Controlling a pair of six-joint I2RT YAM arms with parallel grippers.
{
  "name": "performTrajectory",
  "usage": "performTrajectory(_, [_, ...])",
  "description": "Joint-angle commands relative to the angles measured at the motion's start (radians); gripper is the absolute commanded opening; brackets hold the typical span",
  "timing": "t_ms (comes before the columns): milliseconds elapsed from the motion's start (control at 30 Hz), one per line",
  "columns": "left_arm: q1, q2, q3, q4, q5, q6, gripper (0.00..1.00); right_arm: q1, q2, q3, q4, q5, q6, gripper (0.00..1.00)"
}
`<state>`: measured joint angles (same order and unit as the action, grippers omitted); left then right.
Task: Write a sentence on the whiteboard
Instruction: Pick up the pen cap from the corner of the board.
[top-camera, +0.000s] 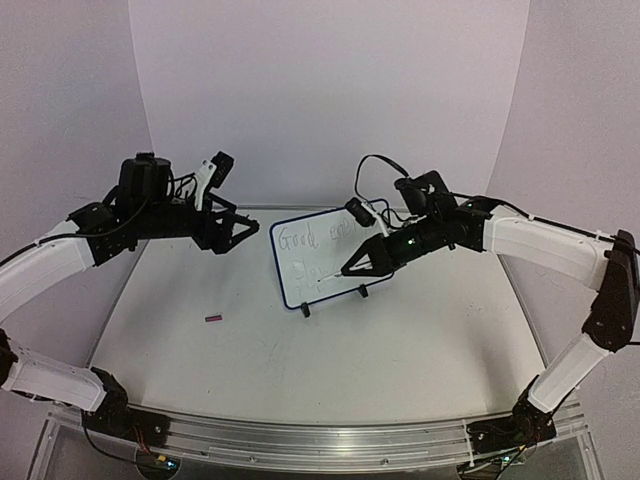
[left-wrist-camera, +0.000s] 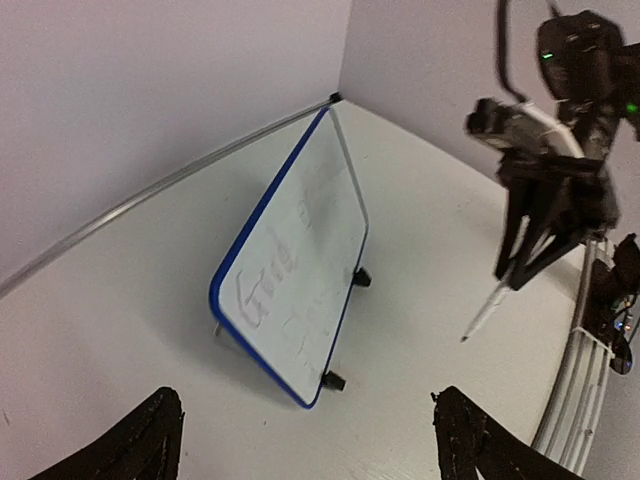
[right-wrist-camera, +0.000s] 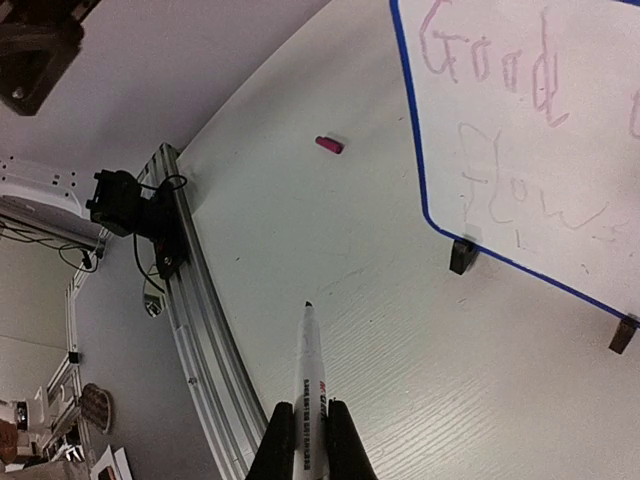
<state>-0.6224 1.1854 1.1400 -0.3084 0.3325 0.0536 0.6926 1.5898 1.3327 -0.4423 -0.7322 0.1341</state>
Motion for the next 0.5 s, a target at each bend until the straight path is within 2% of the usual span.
performTrajectory(0, [0.008,-0.053,-0.188,0.067,-0.214,-0.102,0.87,0.029,0.021,0.055,-0.067,-0.036,-0.040,0.00])
performTrajectory(67, [0.028,-0.065,-0.288,0.103,-0.294,-0.158,0.87,0.032,0.025,0.054,-0.067,-0.027,-0.044,0.00])
performTrajectory(233, [0.155,-0.013,-0.424,0.160,-0.234,-0.293,0.86,0.033,0.013,0.040,-0.065,-0.008,-0.053,0.00])
performTrajectory(333, [0.222,0.030,-0.455,0.190,-0.178,-0.330,0.86,0.034,0.001,0.022,-0.063,0.003,-0.054,0.00])
performTrajectory(467, [0.246,0.139,-0.438,0.232,-0.100,-0.327,0.86,0.033,-0.004,0.005,-0.057,0.013,-0.053,0.00])
